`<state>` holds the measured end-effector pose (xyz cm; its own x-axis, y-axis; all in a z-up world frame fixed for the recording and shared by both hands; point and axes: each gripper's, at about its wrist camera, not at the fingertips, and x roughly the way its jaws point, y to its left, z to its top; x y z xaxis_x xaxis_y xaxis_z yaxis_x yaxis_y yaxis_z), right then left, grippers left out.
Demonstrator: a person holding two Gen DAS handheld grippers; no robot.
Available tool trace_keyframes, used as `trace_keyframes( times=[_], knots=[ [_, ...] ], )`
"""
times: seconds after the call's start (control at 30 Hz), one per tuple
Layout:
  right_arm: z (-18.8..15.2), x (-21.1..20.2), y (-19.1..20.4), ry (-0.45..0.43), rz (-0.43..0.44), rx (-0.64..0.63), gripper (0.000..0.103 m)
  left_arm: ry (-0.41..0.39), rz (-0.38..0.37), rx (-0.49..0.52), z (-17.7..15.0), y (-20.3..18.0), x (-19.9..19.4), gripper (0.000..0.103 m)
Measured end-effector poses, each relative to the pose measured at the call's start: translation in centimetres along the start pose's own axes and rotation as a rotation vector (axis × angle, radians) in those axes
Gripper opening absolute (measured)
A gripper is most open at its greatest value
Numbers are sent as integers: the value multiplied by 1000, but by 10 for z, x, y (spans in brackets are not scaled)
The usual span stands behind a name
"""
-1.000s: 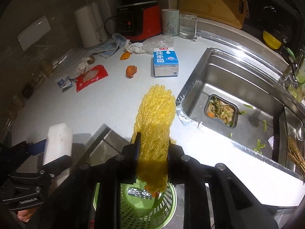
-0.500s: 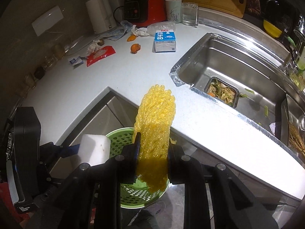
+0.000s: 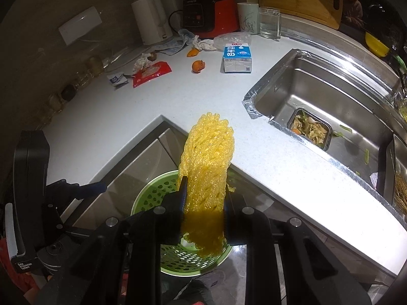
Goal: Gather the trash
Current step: 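Carry both items over the green basket and release them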
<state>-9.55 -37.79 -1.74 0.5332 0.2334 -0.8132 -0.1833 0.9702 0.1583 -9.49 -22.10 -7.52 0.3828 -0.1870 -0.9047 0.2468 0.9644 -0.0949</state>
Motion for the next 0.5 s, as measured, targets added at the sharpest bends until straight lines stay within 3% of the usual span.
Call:
trace_keyframes(
  times=[0.23,0.27,0.37,0.5],
  knots=[
    [-10,13,18,44,60,-59,26,-78,42,-101,10,41,-30,84],
    [-13,16,23,57,67,-70,26,-84,51,-117,12,48,-33,91],
    [-23,29,36,112,89,-111,30,-109,67,-163,15,68,-42,94],
    [-31,41,47,161,94,-124,54,-119,68,-218,20,90,-47,94]
  ],
)
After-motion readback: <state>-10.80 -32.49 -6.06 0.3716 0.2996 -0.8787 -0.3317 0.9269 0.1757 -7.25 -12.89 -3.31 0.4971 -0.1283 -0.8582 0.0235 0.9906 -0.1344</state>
